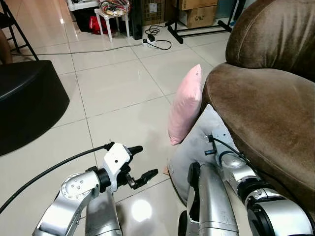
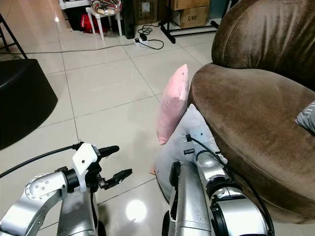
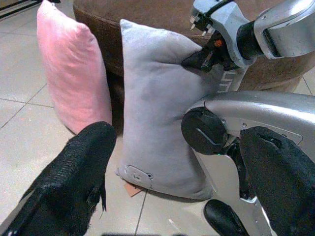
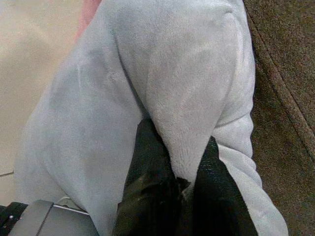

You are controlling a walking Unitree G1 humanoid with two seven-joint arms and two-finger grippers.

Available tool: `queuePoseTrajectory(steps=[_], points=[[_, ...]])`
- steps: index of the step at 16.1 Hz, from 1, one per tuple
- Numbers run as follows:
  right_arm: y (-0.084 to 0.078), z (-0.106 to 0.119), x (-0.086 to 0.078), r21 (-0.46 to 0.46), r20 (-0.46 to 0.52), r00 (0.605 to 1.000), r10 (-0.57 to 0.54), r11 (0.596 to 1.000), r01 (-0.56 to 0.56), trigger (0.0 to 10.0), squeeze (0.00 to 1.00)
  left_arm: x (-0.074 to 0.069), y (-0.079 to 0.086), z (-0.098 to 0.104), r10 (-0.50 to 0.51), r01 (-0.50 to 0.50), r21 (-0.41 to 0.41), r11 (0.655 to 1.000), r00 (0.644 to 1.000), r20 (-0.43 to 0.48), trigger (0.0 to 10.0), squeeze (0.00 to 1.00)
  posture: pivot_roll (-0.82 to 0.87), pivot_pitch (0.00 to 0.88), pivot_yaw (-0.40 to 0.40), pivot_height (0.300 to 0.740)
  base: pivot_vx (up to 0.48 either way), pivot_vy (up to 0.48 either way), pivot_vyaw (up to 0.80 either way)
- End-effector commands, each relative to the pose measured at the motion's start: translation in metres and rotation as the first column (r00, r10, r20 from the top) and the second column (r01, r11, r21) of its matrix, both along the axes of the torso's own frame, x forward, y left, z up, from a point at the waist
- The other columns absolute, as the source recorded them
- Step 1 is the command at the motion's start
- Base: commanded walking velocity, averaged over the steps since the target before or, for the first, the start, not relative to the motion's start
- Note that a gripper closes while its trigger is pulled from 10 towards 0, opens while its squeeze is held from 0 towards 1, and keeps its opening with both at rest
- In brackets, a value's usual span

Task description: Move the pillow to the sofa from floor

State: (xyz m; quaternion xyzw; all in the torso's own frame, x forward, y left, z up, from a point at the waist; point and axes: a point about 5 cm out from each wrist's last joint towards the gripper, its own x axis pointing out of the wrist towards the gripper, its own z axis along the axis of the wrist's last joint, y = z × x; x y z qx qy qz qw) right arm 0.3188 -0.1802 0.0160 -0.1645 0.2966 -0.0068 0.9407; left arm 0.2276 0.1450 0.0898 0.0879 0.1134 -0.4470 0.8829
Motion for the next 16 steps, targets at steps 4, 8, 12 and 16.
queuePoseTrajectory(steps=[4,8,12,16], points=[[0.044,0.006,0.004,0.148,0.091,0.970,0.225,0.960,-0.237,0.0,0.00,0.007,0.006,-0.001,0.086,-0.086,0.016,0.996,0.996,0.031,10.0,0.24,0.00,0.000,-0.014,0.411,0.000,0.000,0.00],[0.092,0.034,0.004,0.105,0.324,0.809,0.491,0.831,-0.546,0.0,0.00,0.014,0.023,0.006,0.268,-0.271,0.000,0.963,0.955,0.126,10.0,0.25,-0.02,0.000,-0.008,0.411,0.000,0.000,0.00],[0.068,0.109,0.006,0.287,0.673,0.720,0.172,0.835,-0.469,0.0,0.00,0.017,0.029,0.026,0.411,-0.407,-0.074,0.911,0.874,0.258,10.0,0.25,-0.03,0.000,-0.015,0.411,0.000,0.000,0.00],[0.031,0.140,-0.028,0.355,0.683,0.730,-0.019,0.882,-0.309,3.9,0.00,0.022,0.033,0.058,0.515,-0.491,-0.160,0.856,0.783,0.350,10.0,0.24,-0.05,0.000,0.001,0.411,0.000,0.000,0.00]])
